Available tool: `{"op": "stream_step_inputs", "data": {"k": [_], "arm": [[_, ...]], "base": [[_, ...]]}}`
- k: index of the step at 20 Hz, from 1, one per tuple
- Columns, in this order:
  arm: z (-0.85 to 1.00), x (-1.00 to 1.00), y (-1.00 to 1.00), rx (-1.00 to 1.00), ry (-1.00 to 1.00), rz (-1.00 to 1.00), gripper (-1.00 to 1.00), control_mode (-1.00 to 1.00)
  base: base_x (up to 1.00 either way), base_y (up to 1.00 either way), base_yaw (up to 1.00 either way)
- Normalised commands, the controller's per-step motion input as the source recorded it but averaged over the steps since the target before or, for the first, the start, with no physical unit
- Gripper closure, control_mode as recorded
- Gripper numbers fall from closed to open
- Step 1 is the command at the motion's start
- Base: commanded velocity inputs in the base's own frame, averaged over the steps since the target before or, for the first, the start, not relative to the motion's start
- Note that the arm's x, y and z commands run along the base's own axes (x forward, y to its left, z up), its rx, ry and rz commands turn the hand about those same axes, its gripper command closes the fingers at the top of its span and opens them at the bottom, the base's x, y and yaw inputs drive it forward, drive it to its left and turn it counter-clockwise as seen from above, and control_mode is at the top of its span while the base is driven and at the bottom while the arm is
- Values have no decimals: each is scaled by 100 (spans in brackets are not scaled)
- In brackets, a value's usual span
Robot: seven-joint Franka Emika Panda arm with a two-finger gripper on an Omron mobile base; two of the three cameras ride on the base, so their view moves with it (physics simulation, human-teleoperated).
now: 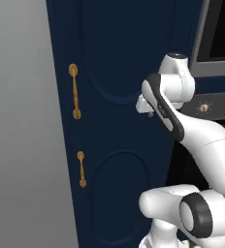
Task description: Navigate to the stand mixer.
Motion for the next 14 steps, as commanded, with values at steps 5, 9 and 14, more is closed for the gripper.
{"op": "stream_step_inputs", "data": {"k": [5,9,14], "arm": [[0,0,0,0,0,0,-100,100],[0,0,0,0,0,0,-100,100],[0,0,0,0,0,0,-100,100]], "base": [[-16,0,0],[-86,-3,0],[-100,-7,-3]]}}
